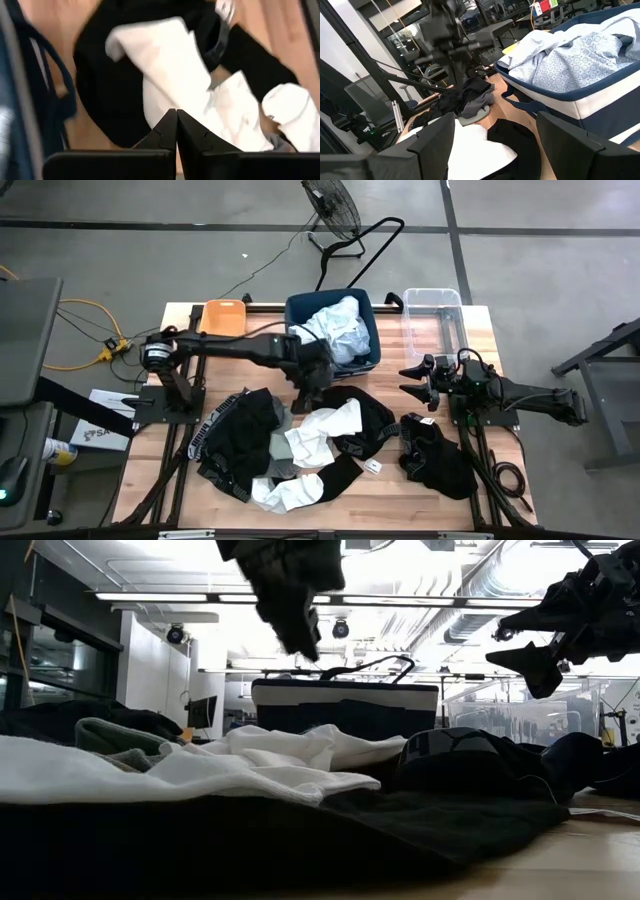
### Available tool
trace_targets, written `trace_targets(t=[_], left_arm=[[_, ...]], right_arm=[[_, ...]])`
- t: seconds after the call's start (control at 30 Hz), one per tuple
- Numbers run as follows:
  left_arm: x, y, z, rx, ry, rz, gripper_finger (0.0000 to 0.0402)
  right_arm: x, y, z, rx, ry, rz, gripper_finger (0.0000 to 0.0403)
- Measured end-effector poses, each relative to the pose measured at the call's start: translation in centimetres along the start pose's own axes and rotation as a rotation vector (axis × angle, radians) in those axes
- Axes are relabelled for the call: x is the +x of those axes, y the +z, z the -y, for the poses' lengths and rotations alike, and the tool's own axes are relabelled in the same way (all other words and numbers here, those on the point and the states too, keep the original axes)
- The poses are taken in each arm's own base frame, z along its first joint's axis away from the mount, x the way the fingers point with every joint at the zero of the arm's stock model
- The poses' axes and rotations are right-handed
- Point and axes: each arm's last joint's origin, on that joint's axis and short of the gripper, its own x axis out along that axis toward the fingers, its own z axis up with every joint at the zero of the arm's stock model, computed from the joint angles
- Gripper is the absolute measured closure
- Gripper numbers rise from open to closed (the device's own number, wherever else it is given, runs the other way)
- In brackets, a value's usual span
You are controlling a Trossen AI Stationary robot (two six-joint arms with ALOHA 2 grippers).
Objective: Pick & Place Cloths
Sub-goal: Put the gray boxers into the transparent bin
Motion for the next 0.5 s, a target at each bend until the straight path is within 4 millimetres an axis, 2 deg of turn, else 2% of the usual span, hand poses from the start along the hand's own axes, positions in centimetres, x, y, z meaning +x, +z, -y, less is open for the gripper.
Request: trace_targets(t=[0.23,0.33,0.5], left_arm=[[3.2,-3.6,-0.9,-0.117,0.074,-0.08,0.0401],[3.9,-4.6,-1.1,-0.118,0.134,-0.118,0.0401],[4.0,-5.0,-1.3,-0.1,0.222,-0.151,0.0401]], right_arm=[[0.0,0.0,0.0,0.0,0.0,0.0,0.013],[0.0,0.0,0.0,0.0,0.0,0.0,0.013],[0.0,0.0,0.0,0.0,0.0,0.0,0.013]])
